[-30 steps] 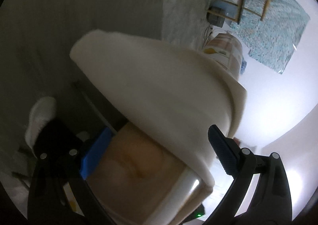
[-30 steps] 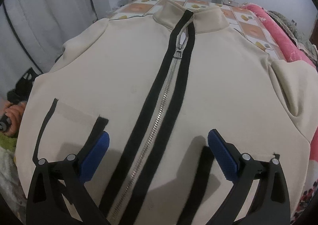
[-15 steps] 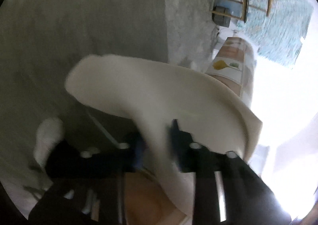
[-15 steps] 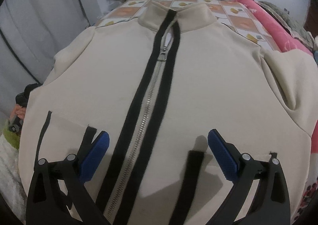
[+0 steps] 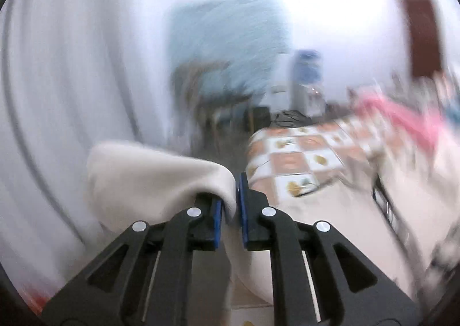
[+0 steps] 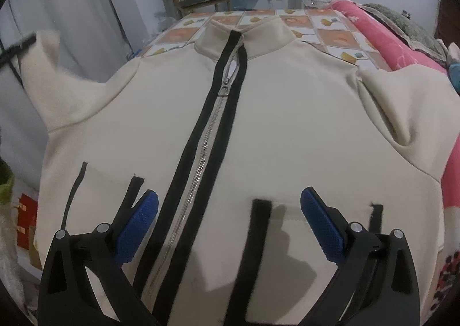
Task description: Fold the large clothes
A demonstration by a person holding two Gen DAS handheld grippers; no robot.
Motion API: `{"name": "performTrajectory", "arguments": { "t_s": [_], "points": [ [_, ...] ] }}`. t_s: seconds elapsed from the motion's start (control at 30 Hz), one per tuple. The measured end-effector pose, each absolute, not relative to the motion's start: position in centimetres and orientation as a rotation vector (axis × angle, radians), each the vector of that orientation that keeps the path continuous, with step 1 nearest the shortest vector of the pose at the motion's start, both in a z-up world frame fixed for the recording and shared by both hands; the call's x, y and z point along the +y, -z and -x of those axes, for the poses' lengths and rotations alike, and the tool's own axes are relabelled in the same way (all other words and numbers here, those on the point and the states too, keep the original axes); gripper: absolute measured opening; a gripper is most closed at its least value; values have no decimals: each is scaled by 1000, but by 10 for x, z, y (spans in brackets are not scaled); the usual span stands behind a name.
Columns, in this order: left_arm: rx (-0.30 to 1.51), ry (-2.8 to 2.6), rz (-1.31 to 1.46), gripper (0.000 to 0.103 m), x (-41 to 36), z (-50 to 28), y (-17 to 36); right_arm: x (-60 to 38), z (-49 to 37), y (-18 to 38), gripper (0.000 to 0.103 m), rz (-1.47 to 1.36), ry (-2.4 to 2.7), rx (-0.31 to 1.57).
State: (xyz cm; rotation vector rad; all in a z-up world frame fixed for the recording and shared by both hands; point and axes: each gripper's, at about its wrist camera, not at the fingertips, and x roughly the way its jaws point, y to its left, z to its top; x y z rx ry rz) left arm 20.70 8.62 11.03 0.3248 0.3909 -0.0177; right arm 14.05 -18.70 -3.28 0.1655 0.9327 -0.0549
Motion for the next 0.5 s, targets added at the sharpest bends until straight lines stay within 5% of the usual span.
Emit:
{"name": "performTrajectory", "arguments": {
  "t_s": [0.13,0.27,0.5],
  "points": [
    [378,187,-585,17,-18,-167,-84,-201,-118,20,96,-176,100,878],
    [479,252,-646,57,-52,-137,-20,-223,-94,14,96,-184,159,870],
    [674,275,-322,57,4,-128,8,-263,-65,7,96,-222,172,926]
  ]
}}
